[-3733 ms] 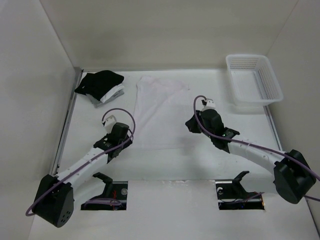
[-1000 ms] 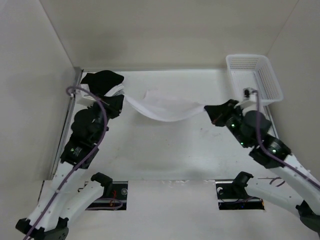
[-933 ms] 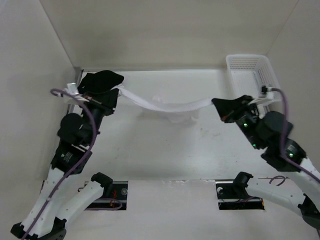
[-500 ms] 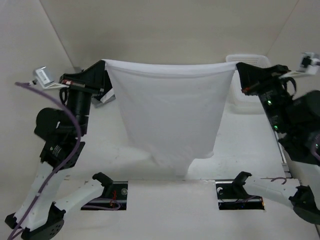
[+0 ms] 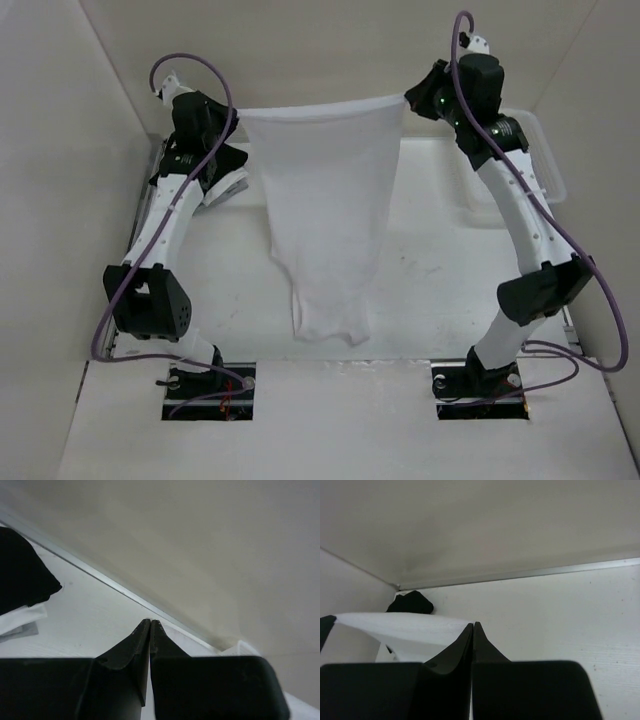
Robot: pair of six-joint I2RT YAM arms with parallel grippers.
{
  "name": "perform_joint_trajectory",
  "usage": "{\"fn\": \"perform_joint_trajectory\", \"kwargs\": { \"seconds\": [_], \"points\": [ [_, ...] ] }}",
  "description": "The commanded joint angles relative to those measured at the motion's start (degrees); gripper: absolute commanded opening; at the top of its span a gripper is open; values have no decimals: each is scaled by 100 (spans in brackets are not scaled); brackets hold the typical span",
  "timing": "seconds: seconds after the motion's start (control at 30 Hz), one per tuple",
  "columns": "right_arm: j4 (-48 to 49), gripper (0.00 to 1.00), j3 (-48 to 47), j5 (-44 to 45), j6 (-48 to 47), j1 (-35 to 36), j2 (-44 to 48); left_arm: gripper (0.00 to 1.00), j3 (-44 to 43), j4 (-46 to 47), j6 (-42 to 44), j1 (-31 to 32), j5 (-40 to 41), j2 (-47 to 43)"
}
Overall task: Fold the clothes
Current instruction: Fold the tank top
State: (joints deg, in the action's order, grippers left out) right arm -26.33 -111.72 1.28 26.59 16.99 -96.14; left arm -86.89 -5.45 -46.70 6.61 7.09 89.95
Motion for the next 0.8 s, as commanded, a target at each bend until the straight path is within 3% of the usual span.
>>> {"fn": "perform_joint_trajectory", "kwargs": {
  "seconds": [0.0, 0.17, 0.33, 0.5, 0.6, 0.77],
  "points": [
    [-12, 0, -1454, -304, 22, -60, 105, 1, -1109, 335, -173, -59, -445, -382],
    [-390, 0, -2397, -295, -92, -34, -116, 1, -1427, 273, -59, -103, -437, -566],
    [-417, 1, -1943, -242, -119, -69, 156, 1, -1147, 334, 161, 28, -253, -838],
    [205, 1, 137, 3, -119, -43, 1209, 1, -59, 571, 319, 353, 19, -1382],
    [698, 1, 1946, 205, -14, 176, 2192, 1, 1196, 826, 363, 608, 318, -2023],
    [1174, 1, 4882, 732, 215, 1220, 3924, 1, 3692, 783, 354, 951, 609, -3656]
  ]
}}
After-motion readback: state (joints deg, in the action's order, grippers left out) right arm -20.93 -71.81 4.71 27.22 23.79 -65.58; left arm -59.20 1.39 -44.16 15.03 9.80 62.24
